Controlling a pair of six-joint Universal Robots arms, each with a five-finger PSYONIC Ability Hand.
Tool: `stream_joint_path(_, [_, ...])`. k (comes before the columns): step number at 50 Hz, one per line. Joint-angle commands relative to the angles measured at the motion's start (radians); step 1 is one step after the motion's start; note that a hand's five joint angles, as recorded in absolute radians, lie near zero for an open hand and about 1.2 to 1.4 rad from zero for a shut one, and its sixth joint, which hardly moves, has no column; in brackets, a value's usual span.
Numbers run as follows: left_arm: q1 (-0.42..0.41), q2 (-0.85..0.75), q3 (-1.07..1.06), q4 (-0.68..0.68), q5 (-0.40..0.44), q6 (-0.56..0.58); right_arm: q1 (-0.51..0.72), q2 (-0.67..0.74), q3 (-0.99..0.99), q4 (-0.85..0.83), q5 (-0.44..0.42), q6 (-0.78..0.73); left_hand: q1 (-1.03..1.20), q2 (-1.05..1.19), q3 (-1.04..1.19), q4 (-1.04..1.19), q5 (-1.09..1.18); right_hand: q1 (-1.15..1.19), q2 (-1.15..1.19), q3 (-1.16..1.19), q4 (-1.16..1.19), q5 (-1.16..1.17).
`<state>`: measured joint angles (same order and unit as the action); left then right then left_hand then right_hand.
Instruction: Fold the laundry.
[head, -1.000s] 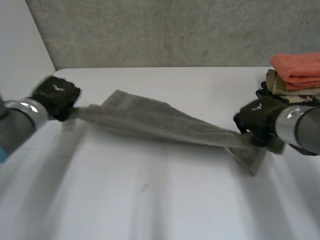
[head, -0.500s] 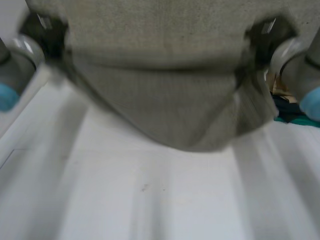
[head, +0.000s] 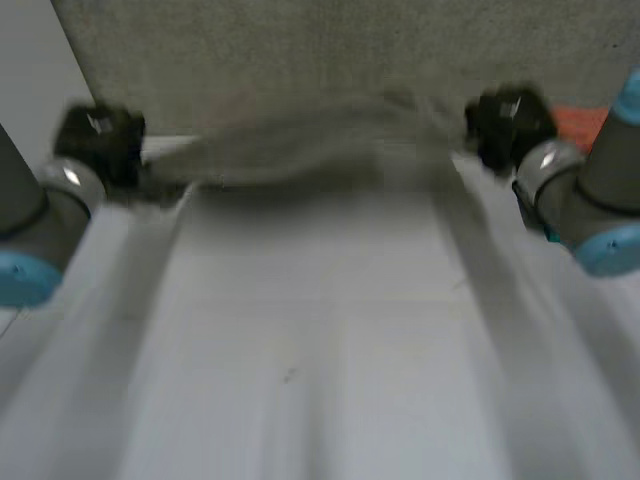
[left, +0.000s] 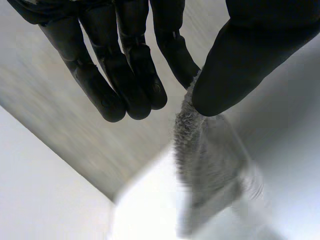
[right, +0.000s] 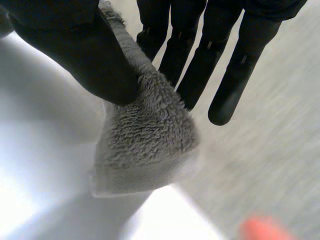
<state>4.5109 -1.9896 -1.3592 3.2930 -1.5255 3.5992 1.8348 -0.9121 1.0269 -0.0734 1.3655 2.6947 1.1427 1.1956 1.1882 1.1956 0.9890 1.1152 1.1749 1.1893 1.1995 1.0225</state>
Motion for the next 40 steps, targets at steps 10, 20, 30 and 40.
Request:
stream_joint_path(10, [0.013, -0.049, -0.205, -0.139, 0.002, 0.257, -0.008, -0.022, 0.22, 0.329, 0.035, -0.206, 0.254, 0.201, 0.208, 0.201, 0.233, 0.281, 0.221, 0.207, 0.197, 0.199])
stream_joint_path(20, [0.001, 0.141, -0.339, -0.585, -0.045, 0.455, -0.046, -0.142, 0.252, 0.865, 0.164, -0.542, 0.254, 0.201, 0.208, 0.201, 0.233, 0.281, 0.221, 0.207, 0.197, 0.199])
stream_joint_path(30, [-0.012, 0.078, -0.18, -0.507, -0.005, 0.515, -0.014, -0.123, 0.231, 0.649, 0.167, -0.549, 0.254, 0.201, 0.208, 0.201, 0.233, 0.281, 0.221, 0.207, 0.197, 0.199])
stream_joint_path(40, [-0.117, -0.274, 0.298, -0.245, -0.117, 0.415, 0.024, 0.03, 0.11, 0.264, 0.179, -0.403, 0.254, 0.201, 0.208, 0.201, 0.233, 0.281, 0.221, 0.207, 0.197, 0.199])
